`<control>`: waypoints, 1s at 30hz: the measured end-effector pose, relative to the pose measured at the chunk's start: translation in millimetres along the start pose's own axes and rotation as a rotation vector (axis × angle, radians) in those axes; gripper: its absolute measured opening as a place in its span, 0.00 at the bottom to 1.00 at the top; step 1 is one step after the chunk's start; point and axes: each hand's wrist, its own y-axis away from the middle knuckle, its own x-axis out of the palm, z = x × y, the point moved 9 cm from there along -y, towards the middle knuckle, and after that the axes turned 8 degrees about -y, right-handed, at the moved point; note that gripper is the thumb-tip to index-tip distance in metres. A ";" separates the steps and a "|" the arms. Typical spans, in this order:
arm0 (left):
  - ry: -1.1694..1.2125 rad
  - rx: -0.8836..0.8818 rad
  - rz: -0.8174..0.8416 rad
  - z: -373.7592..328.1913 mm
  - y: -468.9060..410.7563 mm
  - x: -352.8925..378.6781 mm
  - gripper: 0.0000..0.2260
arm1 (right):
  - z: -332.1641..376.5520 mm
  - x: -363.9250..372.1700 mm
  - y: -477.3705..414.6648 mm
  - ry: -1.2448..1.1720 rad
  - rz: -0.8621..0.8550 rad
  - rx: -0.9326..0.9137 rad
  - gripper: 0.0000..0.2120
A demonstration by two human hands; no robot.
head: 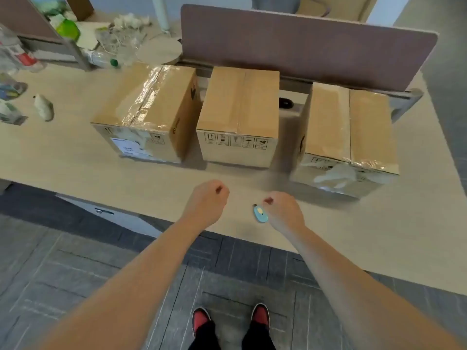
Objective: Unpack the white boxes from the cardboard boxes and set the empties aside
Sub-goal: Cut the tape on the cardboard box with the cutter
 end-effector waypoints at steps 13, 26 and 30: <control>0.072 -0.003 0.145 39.5 -55.0 42.4 0.10 | -57.4 68.1 -45.6 0.263 0.066 0.313 0.08; -0.009 0.156 0.141 -79.0 -64.3 -33.8 0.13 | 50.4 -95.9 -3.1 -0.357 -0.244 0.111 0.05; 0.021 0.258 0.146 -149.8 -66.6 -48.7 0.13 | 62.9 -180.5 11.1 -0.423 -0.349 0.044 0.03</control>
